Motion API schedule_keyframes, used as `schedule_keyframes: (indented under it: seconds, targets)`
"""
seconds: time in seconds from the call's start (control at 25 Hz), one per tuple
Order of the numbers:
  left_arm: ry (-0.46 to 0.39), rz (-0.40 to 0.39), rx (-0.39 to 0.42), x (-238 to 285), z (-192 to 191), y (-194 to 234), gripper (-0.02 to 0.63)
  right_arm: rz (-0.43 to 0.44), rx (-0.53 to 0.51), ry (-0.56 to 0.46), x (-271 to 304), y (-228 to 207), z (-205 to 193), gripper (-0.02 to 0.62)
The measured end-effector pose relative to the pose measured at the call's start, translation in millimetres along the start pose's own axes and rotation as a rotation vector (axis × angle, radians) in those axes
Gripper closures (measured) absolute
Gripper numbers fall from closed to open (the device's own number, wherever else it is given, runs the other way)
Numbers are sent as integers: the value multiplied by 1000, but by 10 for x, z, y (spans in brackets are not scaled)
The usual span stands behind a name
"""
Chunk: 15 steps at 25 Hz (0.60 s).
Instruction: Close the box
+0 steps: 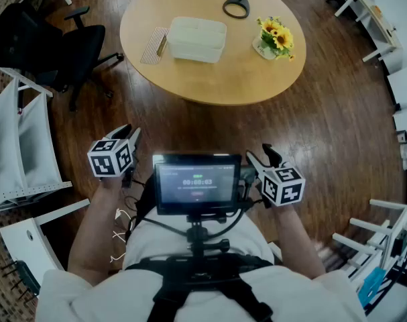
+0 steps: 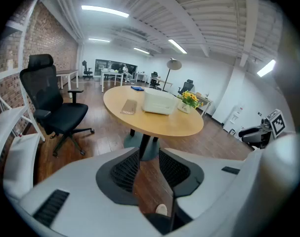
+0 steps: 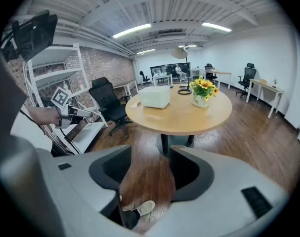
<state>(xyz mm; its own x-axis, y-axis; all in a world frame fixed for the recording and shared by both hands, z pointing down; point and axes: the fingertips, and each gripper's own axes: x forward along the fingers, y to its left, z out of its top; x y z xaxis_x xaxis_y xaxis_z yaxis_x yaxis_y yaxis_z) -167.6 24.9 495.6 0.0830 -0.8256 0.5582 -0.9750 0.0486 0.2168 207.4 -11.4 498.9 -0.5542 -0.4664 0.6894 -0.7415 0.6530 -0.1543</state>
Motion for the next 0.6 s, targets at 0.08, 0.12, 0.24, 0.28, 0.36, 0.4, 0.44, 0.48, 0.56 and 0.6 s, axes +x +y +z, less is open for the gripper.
schedule_keyframes:
  seconds: [0.08,0.12,0.24,0.28,0.36,0.4,0.44,0.48,0.56,0.6]
  targets:
    - [-1,-10,30,31,52,10,476,-11,4,-11,-19,5,15,345]
    - [-1,-13,40,56,78,22,476,-16,8,-16,-26,3,30,345]
    - [10,-13,65,267,212,87,472,-27,23,-22,9,-70,144,345]
    - [19,-12,77,413,287,103,466,-31,25,-22,53,-143,205,345]
    - [39,-15,102,791,455,118,459,-44,32,-16,155,-347,338,345]
    - [47,-17,112,988,536,133,459,-53,39,-15,193,-442,409,345]
    - [55,-19,120,1173,608,162,459,-64,49,-15,214,-515,478,345]
    - [63,-19,127,1340,670,207,459,-78,63,-17,217,-562,540,345]
    - [81,-13,137,1642,774,345,459,-104,95,-22,197,-596,639,345]
    - [88,-9,140,1789,839,419,459,-118,109,-20,191,-609,669,345]
